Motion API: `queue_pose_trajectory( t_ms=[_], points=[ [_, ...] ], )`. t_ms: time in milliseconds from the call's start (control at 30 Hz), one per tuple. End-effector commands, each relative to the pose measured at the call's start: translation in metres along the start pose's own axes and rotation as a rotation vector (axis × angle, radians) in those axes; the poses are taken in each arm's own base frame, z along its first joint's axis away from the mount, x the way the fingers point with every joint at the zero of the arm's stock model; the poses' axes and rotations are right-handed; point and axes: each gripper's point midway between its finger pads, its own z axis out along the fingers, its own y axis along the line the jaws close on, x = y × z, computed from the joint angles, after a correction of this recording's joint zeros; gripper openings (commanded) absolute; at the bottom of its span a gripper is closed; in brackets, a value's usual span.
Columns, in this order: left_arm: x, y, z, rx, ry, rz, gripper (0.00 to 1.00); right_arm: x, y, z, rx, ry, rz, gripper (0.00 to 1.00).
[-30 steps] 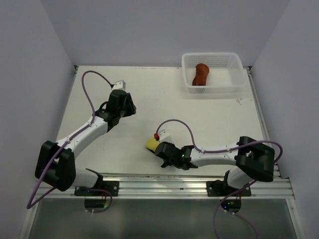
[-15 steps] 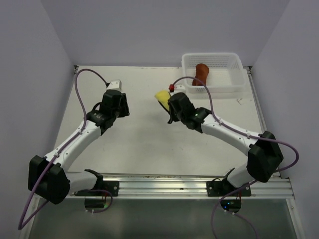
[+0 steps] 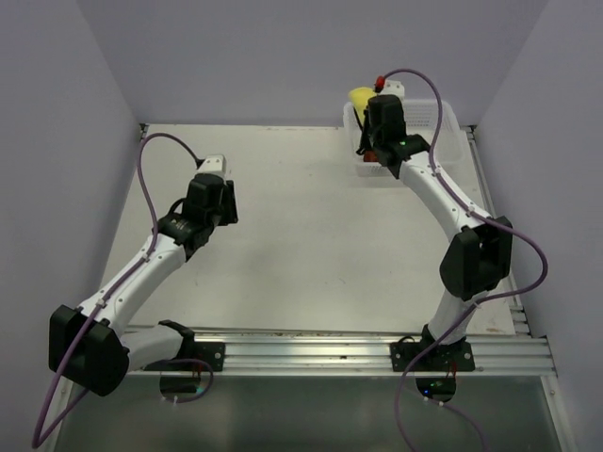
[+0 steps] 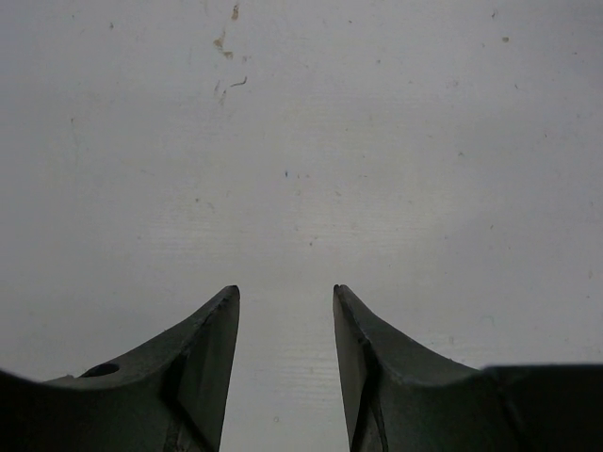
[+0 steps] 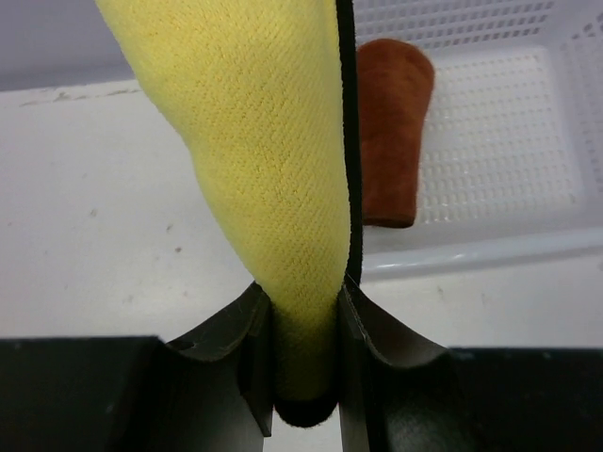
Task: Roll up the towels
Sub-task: Place the rolled towel into the container
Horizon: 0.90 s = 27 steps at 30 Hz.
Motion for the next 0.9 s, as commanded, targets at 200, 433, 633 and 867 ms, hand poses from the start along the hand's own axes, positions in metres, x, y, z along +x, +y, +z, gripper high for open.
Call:
queue_pose_trajectory(
  t_ms=[200, 433, 633, 867],
  points=[
    [0.001, 0.003, 0.006, 0.006, 0.007, 0.033, 0.49, -0.024, -0.090, 0.046, 0.269, -0.092, 0.106, 0.00],
    [0.009, 0.006, 0.014, -0.014, 0.039, 0.044, 0.49, -0.008, -0.139, 0.088, 0.355, -0.079, 0.153, 0.00],
    [0.013, 0.011, 0.020, -0.037, 0.058, 0.049, 0.49, 0.019, -0.163, 0.131, 0.375, -0.025, 0.185, 0.00],
    [0.017, 0.014, 0.027, -0.047, 0.084, 0.045, 0.49, 0.060, -0.167, 0.172, 0.327, 0.086, 0.217, 0.00]
  ],
)
